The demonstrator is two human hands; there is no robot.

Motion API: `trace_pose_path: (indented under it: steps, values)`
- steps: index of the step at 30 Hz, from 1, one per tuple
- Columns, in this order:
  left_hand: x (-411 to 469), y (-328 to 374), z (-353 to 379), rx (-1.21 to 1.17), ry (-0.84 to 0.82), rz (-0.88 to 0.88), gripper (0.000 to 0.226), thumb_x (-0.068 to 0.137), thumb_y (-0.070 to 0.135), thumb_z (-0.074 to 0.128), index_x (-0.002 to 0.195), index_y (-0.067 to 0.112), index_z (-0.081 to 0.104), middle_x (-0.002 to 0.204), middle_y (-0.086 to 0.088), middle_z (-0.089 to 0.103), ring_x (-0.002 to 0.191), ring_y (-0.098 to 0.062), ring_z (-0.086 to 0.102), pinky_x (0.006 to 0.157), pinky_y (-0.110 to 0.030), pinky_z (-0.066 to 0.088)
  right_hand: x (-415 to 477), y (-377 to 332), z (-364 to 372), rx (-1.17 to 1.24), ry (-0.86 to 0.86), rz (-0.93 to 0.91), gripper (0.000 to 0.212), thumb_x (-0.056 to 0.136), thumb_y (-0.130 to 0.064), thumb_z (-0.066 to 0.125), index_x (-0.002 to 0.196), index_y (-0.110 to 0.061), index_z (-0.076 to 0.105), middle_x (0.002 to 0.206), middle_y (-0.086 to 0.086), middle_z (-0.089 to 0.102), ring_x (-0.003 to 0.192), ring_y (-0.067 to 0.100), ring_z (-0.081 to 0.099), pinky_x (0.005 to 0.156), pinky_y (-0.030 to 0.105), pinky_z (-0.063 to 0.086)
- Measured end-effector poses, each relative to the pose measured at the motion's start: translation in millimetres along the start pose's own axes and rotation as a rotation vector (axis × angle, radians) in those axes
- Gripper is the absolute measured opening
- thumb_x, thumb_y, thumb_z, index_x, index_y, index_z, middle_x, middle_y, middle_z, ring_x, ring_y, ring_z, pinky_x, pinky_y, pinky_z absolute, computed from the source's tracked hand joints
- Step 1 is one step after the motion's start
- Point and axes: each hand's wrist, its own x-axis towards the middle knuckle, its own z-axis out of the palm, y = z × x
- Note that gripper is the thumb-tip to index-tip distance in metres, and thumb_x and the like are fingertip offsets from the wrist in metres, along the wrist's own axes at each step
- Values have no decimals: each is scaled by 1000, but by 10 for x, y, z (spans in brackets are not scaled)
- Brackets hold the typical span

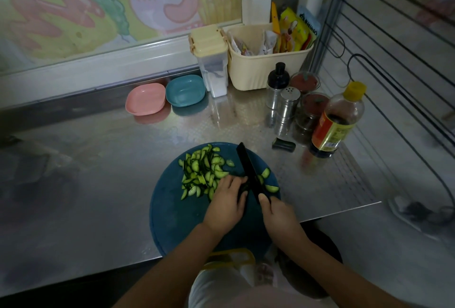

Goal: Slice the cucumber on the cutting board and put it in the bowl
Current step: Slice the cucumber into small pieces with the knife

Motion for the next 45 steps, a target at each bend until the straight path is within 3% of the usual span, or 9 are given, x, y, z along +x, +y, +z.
trace_pose_path:
  steps: [4, 15, 19, 26, 32, 39, 45]
  values:
    - [-1, 3, 9, -2, 10, -26, 26, 90, 19, 49, 112, 7, 57, 103, -9, 54, 98, -17, 45, 85, -21, 34, -60, 43, -15, 68, -14, 18, 40, 101, -38, 30, 69, -17, 42, 64, 1, 48, 57, 9, 45, 47, 17, 32]
    - [-21, 3, 5, 27, 18, -17, 22, 90, 14, 55, 111, 9, 57, 102, -8, 53, 97, -19, 46, 82, -22, 34, -182, 88, -3, 149, 1, -4, 42, 100, -40, 32, 69, -14, 45, 61, 2, 47, 59, 15, 47, 55, 30, 33]
    - [-8, 9, 2, 23, 29, -12, 21, 89, 13, 55, 109, 7, 57, 101, -9, 54, 96, -18, 45, 82, -20, 32, -190, 98, -8, 136, 22, -15, 42, 100, -39, 32, 68, -14, 44, 60, 2, 46, 57, 14, 45, 52, 25, 31]
    - [-12, -9, 13, 17, 32, -7, 21, 89, 12, 56, 109, 7, 57, 100, -10, 53, 95, -19, 44, 81, -22, 34, -199, 85, -8, 145, 24, -21, 42, 99, -40, 33, 70, -13, 45, 59, 3, 47, 56, 17, 46, 53, 31, 32]
    - [-12, 10, -2, 14, 19, -5, 23, 90, 14, 54, 112, 7, 57, 101, -9, 53, 97, -21, 47, 82, -27, 39, -184, 81, -5, 101, 17, -21, 40, 99, -41, 32, 68, -17, 44, 61, 1, 48, 57, 13, 48, 52, 23, 33]
    - [-16, -9, 1, 31, 3, -6, 26, 90, 16, 51, 113, 7, 57, 102, -10, 53, 97, -25, 50, 83, -35, 44, -196, 42, 7, -14, 13, -54, 37, 100, -38, 30, 67, -23, 36, 62, -2, 45, 55, 7, 43, 50, 25, 32]
    - [-6, 15, 8, 15, 5, -10, 36, 90, 27, 39, 112, 7, 58, 101, -10, 56, 98, -22, 49, 87, -27, 38, -209, -24, 51, -57, 48, -87, 37, 101, -31, 33, 65, -22, 31, 59, -2, 39, 49, 6, 37, 48, 19, 37]
